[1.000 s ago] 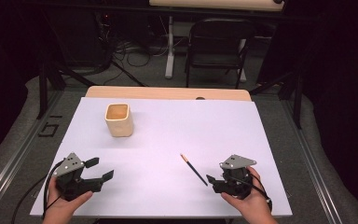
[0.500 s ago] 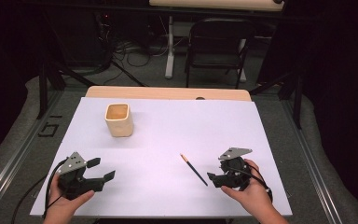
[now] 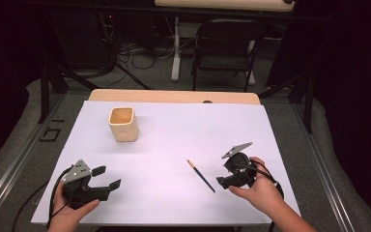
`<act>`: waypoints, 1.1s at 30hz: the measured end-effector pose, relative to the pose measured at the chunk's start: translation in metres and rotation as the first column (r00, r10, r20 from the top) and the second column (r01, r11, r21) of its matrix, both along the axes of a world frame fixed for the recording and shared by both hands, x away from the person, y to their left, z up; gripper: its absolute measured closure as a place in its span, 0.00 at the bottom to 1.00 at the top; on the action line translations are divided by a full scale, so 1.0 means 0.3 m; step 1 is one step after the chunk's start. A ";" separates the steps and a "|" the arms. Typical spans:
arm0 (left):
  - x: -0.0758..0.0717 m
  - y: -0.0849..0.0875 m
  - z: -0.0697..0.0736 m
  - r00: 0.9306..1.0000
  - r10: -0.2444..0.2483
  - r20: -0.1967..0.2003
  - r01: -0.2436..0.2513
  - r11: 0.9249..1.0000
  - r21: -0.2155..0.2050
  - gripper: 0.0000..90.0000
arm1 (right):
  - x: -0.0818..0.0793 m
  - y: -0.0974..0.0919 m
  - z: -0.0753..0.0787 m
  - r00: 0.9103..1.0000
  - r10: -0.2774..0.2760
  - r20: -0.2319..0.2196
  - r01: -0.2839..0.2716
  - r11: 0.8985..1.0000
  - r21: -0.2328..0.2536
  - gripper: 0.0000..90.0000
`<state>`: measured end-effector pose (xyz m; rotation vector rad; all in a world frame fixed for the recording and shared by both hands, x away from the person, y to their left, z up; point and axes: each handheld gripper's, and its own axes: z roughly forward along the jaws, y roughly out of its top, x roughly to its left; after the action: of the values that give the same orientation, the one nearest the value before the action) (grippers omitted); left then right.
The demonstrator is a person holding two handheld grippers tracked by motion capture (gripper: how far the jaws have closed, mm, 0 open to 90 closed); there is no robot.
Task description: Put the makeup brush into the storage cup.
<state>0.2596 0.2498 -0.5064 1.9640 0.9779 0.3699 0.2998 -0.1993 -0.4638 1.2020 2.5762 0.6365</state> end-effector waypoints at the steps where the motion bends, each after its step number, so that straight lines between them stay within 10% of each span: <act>1: -0.001 0.000 0.000 1.000 -0.001 0.000 0.001 1.000 0.001 0.26 | 0.008 0.004 0.004 1.000 -0.005 -0.014 0.005 1.000 -0.010 0.46; 9: -0.002 0.003 -0.002 1.000 0.002 0.000 -0.002 1.000 -0.001 0.26 | 0.037 0.012 0.015 0.997 -0.016 -0.081 0.012 0.999 -0.053 0.46; 17: -0.001 0.008 -0.003 1.000 0.005 -0.005 -0.005 1.000 0.001 0.26 | 0.071 0.017 0.029 0.974 -0.044 -0.222 0.008 0.987 -0.163 0.51; 28: 0.001 0.010 -0.005 1.000 0.008 -0.007 -0.008 1.000 0.000 0.26 | 0.110 0.019 -0.011 0.941 -0.121 -0.317 0.044 0.970 -0.241 0.49; 33: 0.001 0.010 -0.005 1.000 0.008 -0.008 -0.008 1.000 0.002 0.26 | 0.114 0.022 -0.026 0.940 -0.141 -0.312 0.073 0.973 -0.220 0.42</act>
<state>0.2599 0.2529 -0.5080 1.9649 0.9914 0.3677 0.3340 -0.1928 -0.4717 1.4686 2.7259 0.1497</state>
